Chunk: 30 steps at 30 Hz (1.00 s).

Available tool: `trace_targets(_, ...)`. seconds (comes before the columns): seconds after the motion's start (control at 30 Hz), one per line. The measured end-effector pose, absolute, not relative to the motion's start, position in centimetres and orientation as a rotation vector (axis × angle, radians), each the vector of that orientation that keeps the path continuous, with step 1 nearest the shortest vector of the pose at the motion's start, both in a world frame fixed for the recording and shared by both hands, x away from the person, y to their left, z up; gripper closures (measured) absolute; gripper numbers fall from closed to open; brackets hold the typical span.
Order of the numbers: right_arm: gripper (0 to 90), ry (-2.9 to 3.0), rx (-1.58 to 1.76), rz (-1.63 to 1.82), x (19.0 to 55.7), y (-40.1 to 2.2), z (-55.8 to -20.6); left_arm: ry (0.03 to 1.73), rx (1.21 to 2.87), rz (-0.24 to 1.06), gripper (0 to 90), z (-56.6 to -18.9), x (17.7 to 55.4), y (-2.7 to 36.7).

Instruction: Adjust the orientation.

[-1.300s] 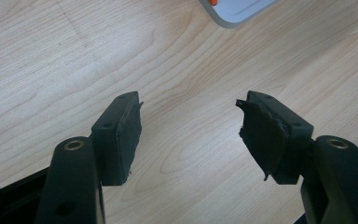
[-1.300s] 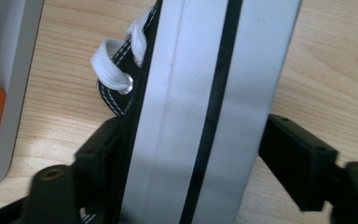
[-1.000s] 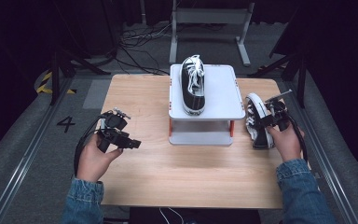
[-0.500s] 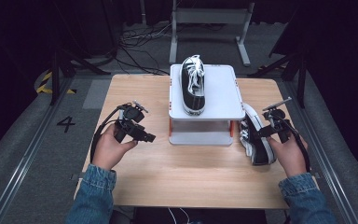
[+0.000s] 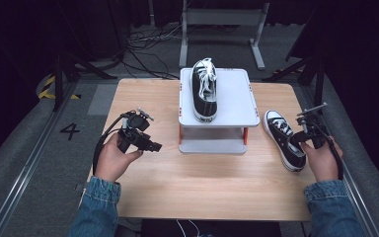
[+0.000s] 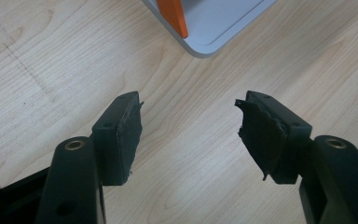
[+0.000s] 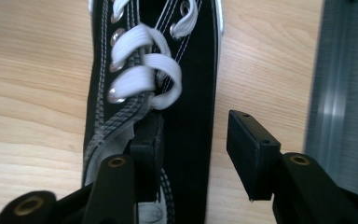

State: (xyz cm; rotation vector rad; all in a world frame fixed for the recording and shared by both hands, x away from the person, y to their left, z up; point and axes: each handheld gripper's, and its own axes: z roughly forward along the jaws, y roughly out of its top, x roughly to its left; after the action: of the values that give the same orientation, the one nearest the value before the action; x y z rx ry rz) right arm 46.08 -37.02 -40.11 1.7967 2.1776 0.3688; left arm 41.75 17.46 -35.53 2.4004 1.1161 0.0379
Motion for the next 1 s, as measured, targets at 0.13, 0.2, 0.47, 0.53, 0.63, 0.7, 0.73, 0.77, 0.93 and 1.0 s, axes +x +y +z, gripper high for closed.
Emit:
trace_targets(0.13, 47.7, 2.150, 1.837, 0.458, 45.5, -38.7, -38.8, 1.117, 2.399, 0.037, 38.4, -35.5, 41.8, 17.6)
trace_targets(0.2, 43.8, 2.166, 1.826, 0.453, 44.8, -38.9, -38.2, 1.113, 2.402, 0.035, 38.4, -35.5, 41.9, 17.6)
trace_targets(0.47, 42.0, 2.290, 1.774, 0.400, 43.6, -37.3, -38.4, 1.075, 2.422, 0.020, 38.2, -35.5, 42.7, 16.3)
trace_targets(0.53, 45.0, 2.296, 1.754, 0.376, 44.0, -36.9, -39.0, 1.070, 2.433, 0.009, 38.2, -35.6, 42.8, 16.0)
trace_targets(0.63, 53.4, 2.240, 1.670, 0.334, 45.0, -36.3, -39.5, 1.076, 2.440, 0.009, 38.2, -35.9, 42.9, 15.9)
trace_targets(0.7, 70.3, 2.252, 1.668, 0.369, 45.5, -36.0, -39.6, 1.080, 2.442, 0.007, 38.2, -36.0, 42.8, 15.9)
trace_targets(0.73, 78.4, 2.266, 1.670, 0.370, 45.6, -35.9, -39.7, 1.073, 2.446, 0.012, 38.2, -35.9, 42.8, 16.0)
trace_targets(0.77, 82.6, 2.284, 1.683, 0.373, 45.7, -35.8, -39.8, 1.079, 2.439, 0.014, 38.3, -35.9, 42.7, 16.1)
trace_targets(0.93, 88.1, 2.280, 1.735, 0.389, 45.2, -35.5, -39.0, 1.083, 2.435, 0.019, 38.3, -35.9, 42.8, 16.3)
trace_targets(1.0, 88.0, 2.306, 1.754, 0.410, 44.7, -35.2, -38.4, 1.082, 2.436, 0.017, 38.3, -35.9, 42.9, 16.2)
